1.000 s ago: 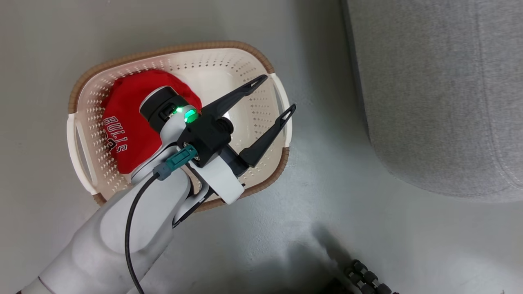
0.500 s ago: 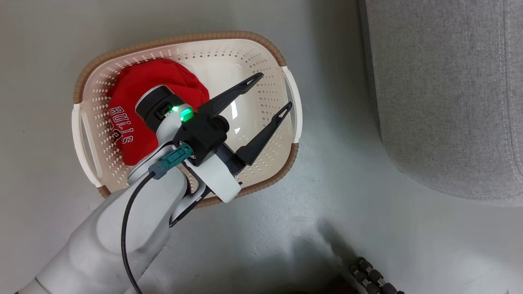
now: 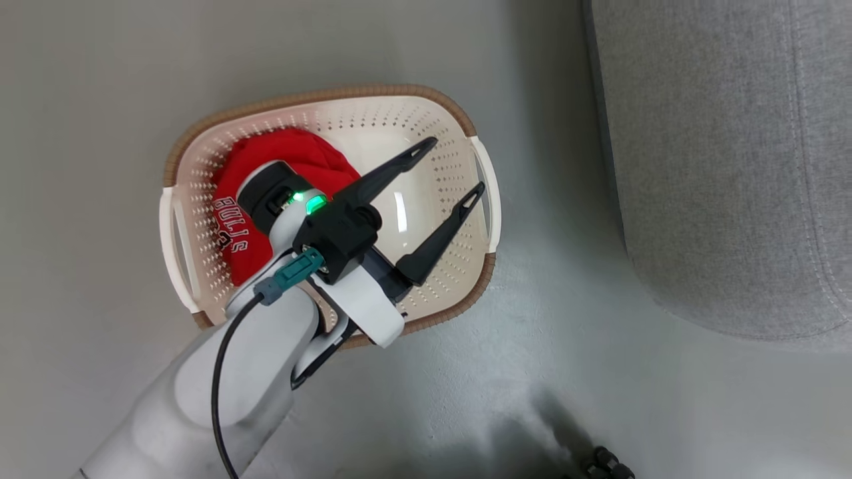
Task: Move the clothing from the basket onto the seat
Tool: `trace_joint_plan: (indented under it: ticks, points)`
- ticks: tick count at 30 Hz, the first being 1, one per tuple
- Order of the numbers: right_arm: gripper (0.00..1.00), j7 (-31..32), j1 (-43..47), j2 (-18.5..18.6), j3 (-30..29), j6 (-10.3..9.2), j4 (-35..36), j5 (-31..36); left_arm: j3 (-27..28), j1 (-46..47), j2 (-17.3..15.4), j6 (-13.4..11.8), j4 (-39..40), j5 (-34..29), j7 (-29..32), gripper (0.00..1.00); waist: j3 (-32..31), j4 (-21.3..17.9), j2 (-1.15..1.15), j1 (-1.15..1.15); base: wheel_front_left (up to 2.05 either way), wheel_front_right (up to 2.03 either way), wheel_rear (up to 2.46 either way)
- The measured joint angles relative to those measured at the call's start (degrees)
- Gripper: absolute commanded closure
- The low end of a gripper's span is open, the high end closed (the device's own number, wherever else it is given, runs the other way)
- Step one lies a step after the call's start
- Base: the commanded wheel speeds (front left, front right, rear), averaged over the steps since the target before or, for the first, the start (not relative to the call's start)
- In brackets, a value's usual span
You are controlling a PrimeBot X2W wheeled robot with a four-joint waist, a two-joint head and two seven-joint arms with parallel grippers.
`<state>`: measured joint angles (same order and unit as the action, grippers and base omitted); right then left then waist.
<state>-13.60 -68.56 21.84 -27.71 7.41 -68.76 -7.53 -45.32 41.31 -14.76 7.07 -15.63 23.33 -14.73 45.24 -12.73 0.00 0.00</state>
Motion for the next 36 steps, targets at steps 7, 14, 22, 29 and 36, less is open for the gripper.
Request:
trace_joint_plan:
  ticks: [7, 14, 22, 29, 36]
  points:
    - [0.0, -0.58, 7.86, -0.36, 8.77, 0.0, 4.8, -5.82, 2.27, -2.95, 1.94, 0.0, -0.07, 0.41, 0.0, 0.0, -4.67, 1.14, 0.0, 0.0, 0.0, 0.0, 0.0]
    - [0.0, -0.63, 15.98, -0.86, 16.84, 0.0, 11.44, -12.18, 5.63, -6.43, 3.79, 0.0, -0.62, 0.46, 0.0, 0.0, -10.02, 2.65, 0.0, 0.0, 0.0, 0.0, 0.0]
    - [0.0, -0.64, 24.03, -1.44, 24.71, 0.0, 21.42, -16.05, 13.18, -12.92, 5.46, 0.0, -1.99, 0.44, 0.0, 0.0, -17.07, 5.47, 0.0, 0.0, 0.0, 0.0, 0.0]
    - [0.0, -0.64, 30.24, -4.5, 28.49, 0.0, 28.71, -17.18, 21.89, -18.71, 7.44, 0.0, -3.85, -0.71, 0.01, 0.0, -23.76, 8.26, 0.0, 0.0, 0.0, 0.0, 0.0]
    - [0.0, -0.63, 37.19, -6.24, 33.2, 0.0, 33.97, -17.26, 31.05, -24.3, 8.57, 0.0, -5.53, -3.36, 0.01, 0.0, -30.09, 11.53, 0.0, 0.0, 0.0, 0.0, 0.0]
